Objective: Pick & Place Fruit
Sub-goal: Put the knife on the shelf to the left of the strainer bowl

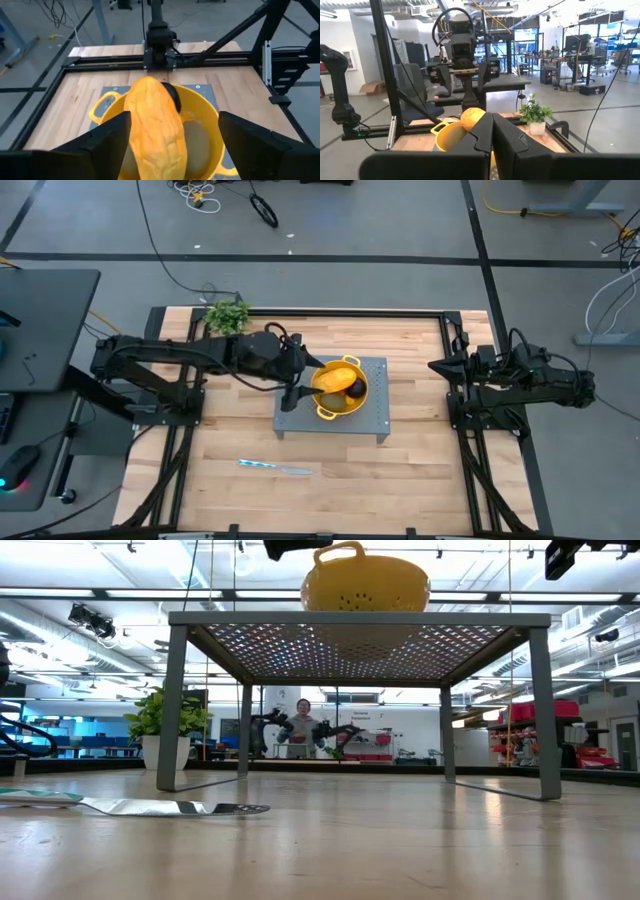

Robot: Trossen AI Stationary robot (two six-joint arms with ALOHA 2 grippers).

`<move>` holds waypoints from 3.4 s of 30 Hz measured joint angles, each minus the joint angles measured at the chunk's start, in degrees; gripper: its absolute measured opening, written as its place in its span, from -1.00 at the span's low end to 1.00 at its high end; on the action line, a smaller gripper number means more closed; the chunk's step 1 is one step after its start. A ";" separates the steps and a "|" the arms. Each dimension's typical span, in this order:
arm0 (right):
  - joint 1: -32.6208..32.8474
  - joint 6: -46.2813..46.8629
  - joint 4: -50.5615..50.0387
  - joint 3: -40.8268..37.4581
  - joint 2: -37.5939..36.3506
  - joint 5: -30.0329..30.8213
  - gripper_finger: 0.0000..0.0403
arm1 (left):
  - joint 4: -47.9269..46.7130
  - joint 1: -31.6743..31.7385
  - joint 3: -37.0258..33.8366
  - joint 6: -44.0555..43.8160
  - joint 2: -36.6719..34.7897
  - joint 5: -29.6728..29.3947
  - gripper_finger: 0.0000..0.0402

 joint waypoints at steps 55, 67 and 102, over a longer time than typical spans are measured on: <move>0.21 -2.54 12.23 0.04 11.45 -1.65 -0.92 | -1.57 -0.53 0.59 -2.98 -7.86 2.60 -0.86; 0.21 -2.97 14.19 0.04 11.50 -1.63 -0.92 | -7.25 -5.89 0.57 -3.05 -9.55 9.49 -0.97; 0.21 -2.97 14.18 0.04 11.50 -1.54 -0.92 | -14.46 -24.11 -5.95 -10.86 -10.01 1.89 -0.99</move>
